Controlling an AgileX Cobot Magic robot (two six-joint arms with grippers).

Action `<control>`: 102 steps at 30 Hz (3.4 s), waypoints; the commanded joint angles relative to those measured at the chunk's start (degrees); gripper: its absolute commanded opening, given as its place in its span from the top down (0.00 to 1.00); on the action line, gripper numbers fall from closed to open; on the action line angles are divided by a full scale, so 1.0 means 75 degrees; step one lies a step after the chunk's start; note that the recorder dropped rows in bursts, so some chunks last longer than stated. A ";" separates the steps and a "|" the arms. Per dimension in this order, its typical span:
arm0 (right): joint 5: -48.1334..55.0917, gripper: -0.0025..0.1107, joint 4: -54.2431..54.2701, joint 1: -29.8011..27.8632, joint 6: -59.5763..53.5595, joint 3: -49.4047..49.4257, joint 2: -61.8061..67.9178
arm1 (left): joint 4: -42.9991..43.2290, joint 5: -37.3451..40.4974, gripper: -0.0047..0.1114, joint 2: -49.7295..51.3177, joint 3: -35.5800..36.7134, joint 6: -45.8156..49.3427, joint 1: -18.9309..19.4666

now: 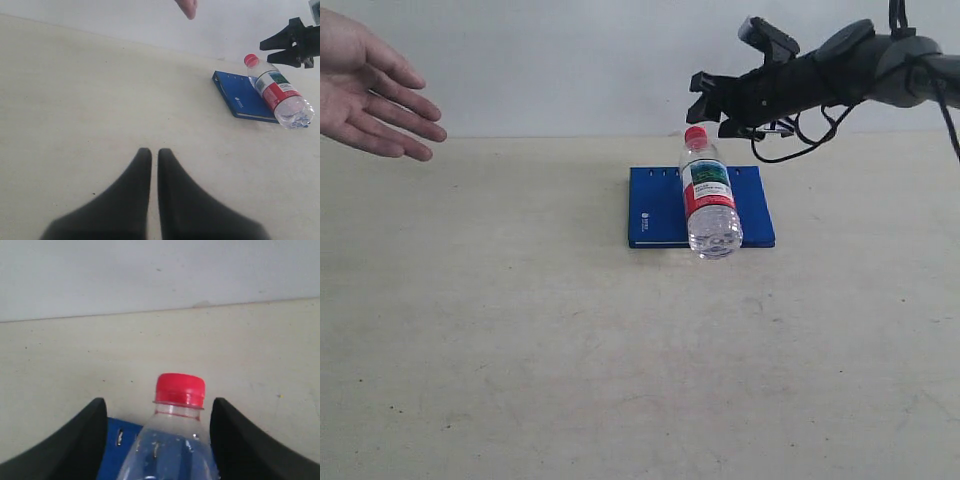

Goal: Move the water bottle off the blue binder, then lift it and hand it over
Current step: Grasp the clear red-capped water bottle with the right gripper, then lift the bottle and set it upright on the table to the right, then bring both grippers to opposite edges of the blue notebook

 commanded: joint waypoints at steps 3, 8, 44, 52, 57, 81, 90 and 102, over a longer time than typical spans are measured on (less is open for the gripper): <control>-0.0009 0.50 0.0184 -0.0007 0.0051 -0.0072 0.0271 | 0.0044 -0.0072 0.92 -0.0006 -0.0004 0.0017 -0.0033; 0.0153 0.50 0.0234 -0.0007 0.0035 -0.0072 0.0377 | 0.0044 -0.0072 0.92 -0.0006 -0.0004 0.0017 -0.0033; -0.0082 0.98 -0.4121 -0.0562 -0.1622 -0.0059 -0.2130 | 0.0044 -0.0072 0.92 -0.0006 -0.0004 0.0017 -0.0033; 0.0765 0.98 -0.4360 -0.1717 -0.1111 -0.0059 -0.2148 | 0.0044 -0.0072 0.92 -0.0006 -0.0004 0.0017 -0.0033; 0.1166 0.98 -0.4080 -0.2077 -0.1186 -0.0059 -0.2148 | 0.0044 -0.0072 0.92 -0.0006 -0.0004 0.0017 -0.0033; 0.2171 0.52 -0.4060 -0.2111 -0.1531 -0.0059 -0.2598 | 0.0044 -0.0072 0.92 -0.0006 -0.0004 0.0017 -0.0033; 0.3339 0.52 -0.3254 -0.2058 -0.1069 -0.0059 -0.4392 | 0.0044 -0.0072 0.92 -0.0006 -0.0004 0.0017 -0.0033; 0.4601 0.52 -0.2117 -0.0769 -0.0767 0.0883 -0.4687 | 0.0044 -0.0072 0.92 -0.0006 -0.0004 0.0017 -0.0033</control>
